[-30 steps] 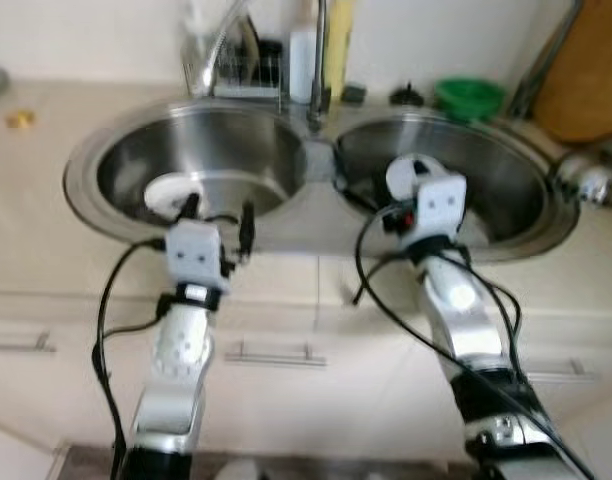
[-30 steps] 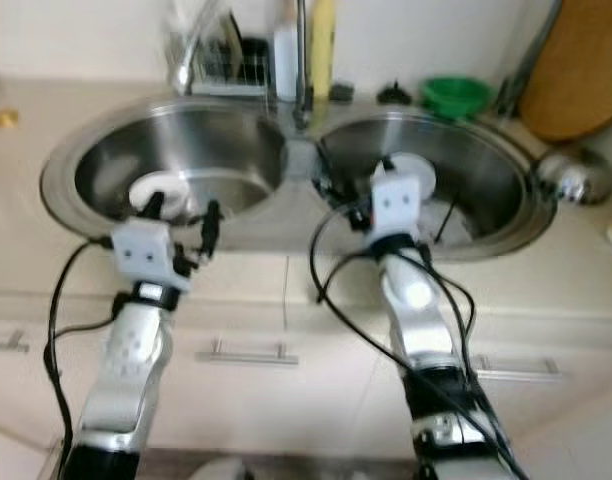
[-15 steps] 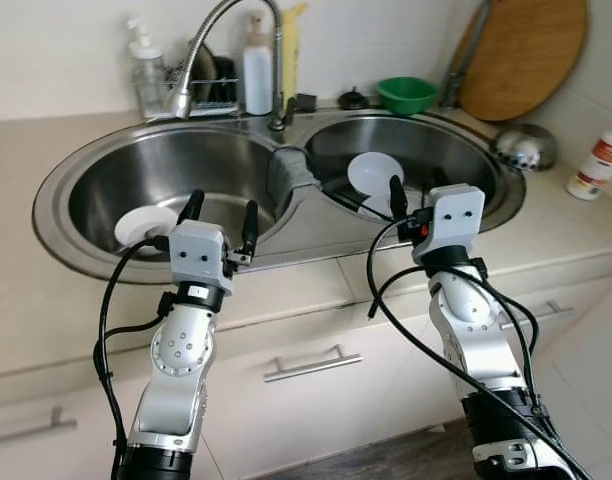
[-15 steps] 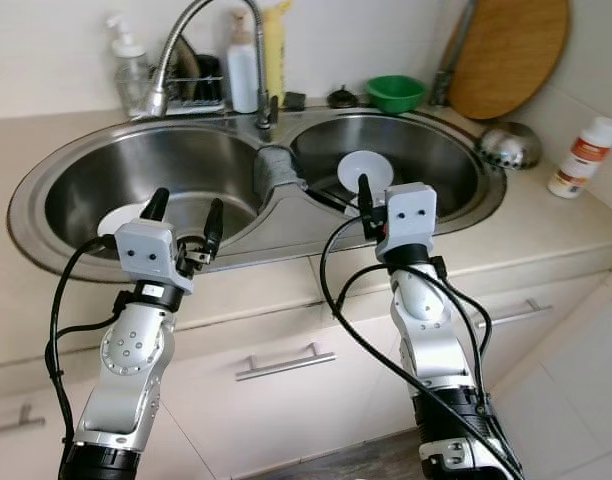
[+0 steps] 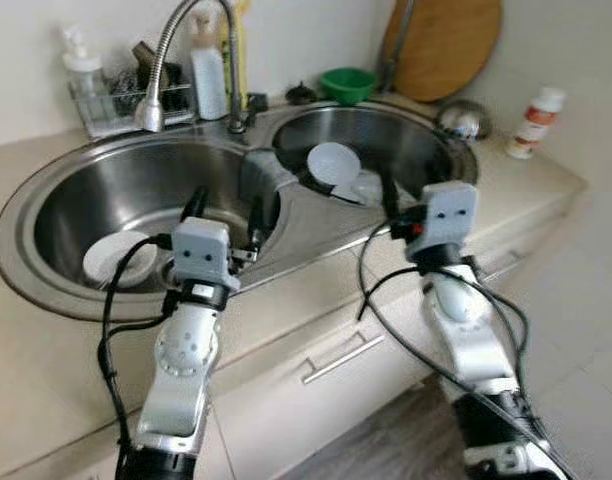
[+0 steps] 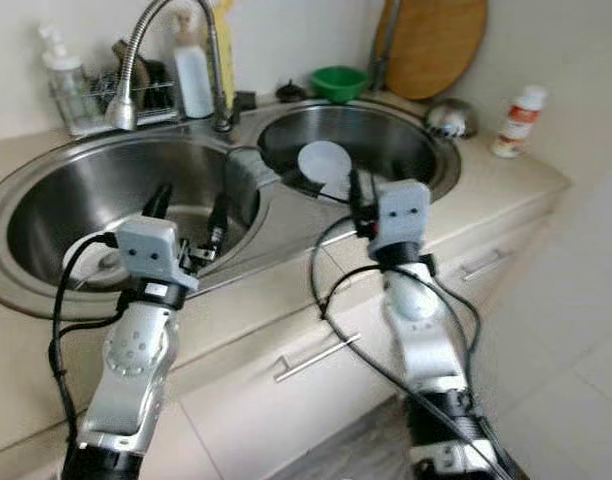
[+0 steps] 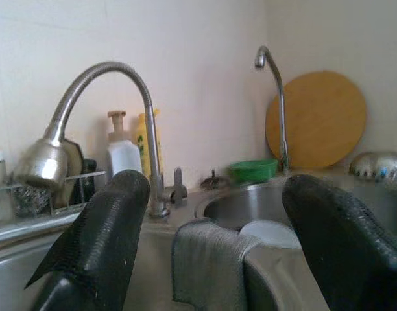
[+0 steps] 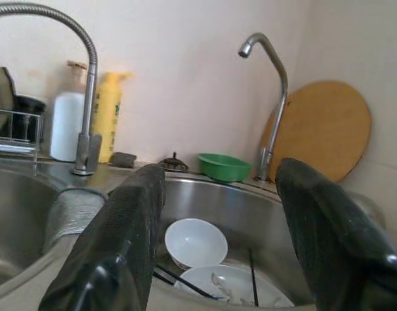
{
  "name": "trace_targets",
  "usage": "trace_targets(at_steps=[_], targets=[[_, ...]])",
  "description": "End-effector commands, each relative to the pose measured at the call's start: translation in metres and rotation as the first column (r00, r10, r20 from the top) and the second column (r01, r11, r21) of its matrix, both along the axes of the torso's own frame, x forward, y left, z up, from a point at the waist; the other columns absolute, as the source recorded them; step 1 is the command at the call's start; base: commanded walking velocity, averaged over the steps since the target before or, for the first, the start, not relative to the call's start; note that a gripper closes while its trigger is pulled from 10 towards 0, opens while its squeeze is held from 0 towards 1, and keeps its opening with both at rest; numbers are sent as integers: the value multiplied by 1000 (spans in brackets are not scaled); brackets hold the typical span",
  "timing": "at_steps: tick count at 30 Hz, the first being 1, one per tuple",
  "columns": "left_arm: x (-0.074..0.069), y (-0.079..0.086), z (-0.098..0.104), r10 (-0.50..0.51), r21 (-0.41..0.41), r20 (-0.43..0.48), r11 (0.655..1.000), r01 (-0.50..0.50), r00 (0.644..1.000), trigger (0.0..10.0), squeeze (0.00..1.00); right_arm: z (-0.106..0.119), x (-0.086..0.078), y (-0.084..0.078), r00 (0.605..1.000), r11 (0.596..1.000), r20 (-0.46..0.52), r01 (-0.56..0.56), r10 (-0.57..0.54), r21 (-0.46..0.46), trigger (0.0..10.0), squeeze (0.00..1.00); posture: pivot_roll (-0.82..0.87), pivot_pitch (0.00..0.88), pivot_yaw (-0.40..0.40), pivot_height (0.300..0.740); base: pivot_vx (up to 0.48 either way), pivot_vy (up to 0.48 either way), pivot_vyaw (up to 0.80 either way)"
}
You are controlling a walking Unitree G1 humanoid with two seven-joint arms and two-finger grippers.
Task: Kitchen organization
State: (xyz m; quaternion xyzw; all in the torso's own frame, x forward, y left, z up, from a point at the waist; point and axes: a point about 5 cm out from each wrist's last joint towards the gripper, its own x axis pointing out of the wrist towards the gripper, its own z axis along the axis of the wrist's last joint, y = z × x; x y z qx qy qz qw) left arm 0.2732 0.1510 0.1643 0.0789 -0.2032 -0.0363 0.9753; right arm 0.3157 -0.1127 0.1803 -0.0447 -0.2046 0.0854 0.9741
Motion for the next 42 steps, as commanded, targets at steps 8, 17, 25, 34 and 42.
trace_targets(at_steps=[8, 17, 25, 34, 42], targets=[[1, -2, -4, -5, 14, -21, 1000, 6, 1000, 10000, 0, 9, -3, -17, 995, 997, 63, 76, -76, 1, 10000, 0, 48, 5, -46, 740, 0, -352, -800], [1, -1, -5, -7, 10, -22, 1000, 7, 1000, 10000, 0, 11, -2, -21, 991, 994, 70, 112, -112, 8, 10000, 0, 48, 5, -46, 740, 0, -472, -800], [2, -1, -5, -7, 7, -23, 1000, 7, 1000, 10000, 0, 9, 0, -21, 991, 993, 56, 118, -118, 2, 10000, 0, 47, 6, -47, 740, 0, -472, -800], [2, -1, -5, 0, -4, -24, 1000, 0, 1000, 10000, 0, 4, 3, -23, 991, 991, 18, 135, -135, 4, 10000, 0, 46, 8, -47, 740, 0, -105, -800], [1, -2, -6, -9, 0, -24, 1000, 9, 1000, 10000, 0, 1, 4, -24, 988, 988, -1, 153, -153, 5, 10000, 0, 46, 6, -45, 740, 0, 0, -800]])
